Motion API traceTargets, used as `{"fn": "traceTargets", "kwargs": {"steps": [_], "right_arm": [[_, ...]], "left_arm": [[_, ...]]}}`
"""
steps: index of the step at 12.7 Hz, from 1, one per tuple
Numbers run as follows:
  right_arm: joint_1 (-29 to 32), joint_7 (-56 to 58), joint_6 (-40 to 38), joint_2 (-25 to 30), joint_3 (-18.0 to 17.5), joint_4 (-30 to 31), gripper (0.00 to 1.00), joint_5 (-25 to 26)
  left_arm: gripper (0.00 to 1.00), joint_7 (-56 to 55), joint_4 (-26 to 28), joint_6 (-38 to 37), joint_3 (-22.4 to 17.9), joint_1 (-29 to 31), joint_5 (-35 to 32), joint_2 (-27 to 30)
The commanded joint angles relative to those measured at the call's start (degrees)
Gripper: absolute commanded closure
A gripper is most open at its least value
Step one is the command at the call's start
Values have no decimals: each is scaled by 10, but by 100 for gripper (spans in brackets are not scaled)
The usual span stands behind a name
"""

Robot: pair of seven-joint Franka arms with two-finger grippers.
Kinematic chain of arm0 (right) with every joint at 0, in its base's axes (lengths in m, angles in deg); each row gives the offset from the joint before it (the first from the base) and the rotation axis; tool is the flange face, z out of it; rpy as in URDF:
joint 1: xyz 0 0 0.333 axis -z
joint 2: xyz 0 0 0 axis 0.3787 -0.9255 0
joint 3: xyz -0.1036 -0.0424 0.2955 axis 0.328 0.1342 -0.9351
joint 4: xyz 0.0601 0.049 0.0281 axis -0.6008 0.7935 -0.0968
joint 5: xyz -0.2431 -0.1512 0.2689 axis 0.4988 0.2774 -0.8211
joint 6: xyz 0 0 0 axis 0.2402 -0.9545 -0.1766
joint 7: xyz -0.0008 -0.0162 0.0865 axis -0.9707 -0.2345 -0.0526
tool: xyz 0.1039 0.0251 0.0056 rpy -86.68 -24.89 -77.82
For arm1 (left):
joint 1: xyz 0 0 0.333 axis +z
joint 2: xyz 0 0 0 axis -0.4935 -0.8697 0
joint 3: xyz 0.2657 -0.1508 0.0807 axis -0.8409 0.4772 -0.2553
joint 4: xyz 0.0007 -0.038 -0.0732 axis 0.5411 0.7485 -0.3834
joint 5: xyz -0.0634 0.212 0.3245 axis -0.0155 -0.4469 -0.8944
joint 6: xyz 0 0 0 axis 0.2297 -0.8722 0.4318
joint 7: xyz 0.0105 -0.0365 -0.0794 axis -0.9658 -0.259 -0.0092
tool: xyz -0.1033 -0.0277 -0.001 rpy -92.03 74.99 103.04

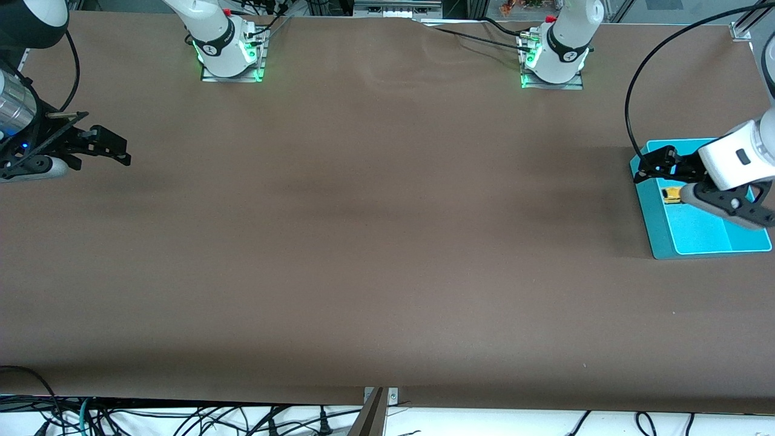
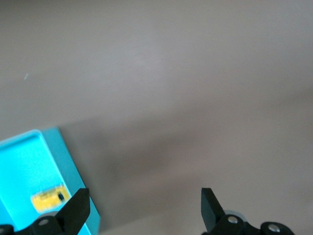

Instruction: Wind and store yellow beetle car

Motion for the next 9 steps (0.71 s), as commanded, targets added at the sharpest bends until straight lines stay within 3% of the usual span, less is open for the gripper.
{"fn": "traceTargets", "kwargs": {"steps": [1,9], "right_arm": [[2,5,-17,7,-1,-3,0,-3],[1,3,-20,12,-2,-3,0,-4]], "left_arm": [[0,-102,88,35,-90,-77,14,69],[0,-103,65,31,-87,-79,12,70]]}}
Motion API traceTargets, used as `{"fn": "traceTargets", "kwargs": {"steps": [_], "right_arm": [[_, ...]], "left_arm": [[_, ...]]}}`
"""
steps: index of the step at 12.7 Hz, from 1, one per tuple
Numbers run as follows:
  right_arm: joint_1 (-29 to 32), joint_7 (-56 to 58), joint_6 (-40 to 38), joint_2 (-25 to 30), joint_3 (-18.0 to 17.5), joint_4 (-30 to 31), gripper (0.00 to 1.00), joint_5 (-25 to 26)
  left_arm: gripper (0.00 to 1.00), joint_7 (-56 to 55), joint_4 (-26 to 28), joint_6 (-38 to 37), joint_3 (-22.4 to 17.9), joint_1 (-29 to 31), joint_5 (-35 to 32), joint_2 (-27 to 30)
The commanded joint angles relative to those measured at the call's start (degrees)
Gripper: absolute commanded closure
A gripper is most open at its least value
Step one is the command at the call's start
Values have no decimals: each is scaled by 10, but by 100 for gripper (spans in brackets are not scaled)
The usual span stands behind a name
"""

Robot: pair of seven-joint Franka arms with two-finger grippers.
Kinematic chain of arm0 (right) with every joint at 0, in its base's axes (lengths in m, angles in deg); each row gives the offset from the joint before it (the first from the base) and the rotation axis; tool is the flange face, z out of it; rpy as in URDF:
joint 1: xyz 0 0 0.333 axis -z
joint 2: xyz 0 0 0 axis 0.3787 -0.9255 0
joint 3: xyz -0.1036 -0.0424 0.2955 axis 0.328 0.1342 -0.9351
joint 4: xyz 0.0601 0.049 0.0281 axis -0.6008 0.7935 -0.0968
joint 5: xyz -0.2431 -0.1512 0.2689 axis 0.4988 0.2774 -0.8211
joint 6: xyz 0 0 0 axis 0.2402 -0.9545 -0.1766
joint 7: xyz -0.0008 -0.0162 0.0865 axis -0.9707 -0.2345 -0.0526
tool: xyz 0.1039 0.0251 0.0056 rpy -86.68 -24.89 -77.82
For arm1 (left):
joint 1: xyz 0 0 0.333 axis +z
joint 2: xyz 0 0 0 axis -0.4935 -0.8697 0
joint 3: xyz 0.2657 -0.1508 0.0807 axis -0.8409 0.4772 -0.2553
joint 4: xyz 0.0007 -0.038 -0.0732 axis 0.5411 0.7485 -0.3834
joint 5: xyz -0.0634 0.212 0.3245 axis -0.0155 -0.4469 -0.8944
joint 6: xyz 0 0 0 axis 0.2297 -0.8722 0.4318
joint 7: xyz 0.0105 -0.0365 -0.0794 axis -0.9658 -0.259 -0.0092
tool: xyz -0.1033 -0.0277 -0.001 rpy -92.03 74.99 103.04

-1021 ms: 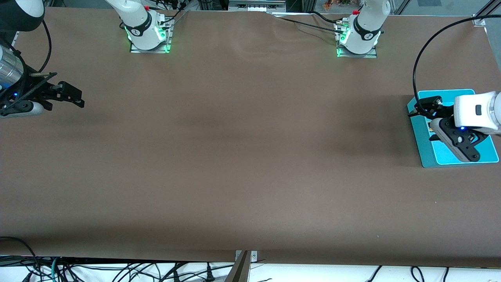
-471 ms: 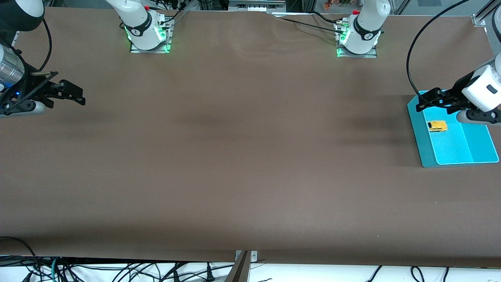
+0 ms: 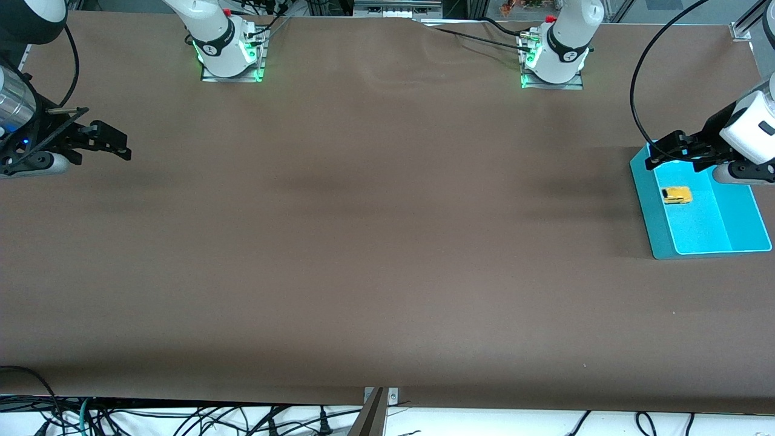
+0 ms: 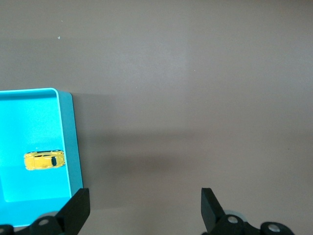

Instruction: Wind and store yellow beetle car

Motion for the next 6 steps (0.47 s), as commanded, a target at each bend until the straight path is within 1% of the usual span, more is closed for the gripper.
{"fn": "traceTargets", "kwargs": {"steps": [1,3,6], "right_arm": [[1,1,-8,7,-5,-4,0,-3],[2,-2,-5,6,-4,-4,0,-3],[2,-2,-4,5,-3,-4,0,-3]], "left_arm": [[0,-9,-4,2,-5,-10,11,7],[0,-11,-7,-16,-6,-9,11,6],[0,-13,-8,-19,-6,-9,11,6]]}}
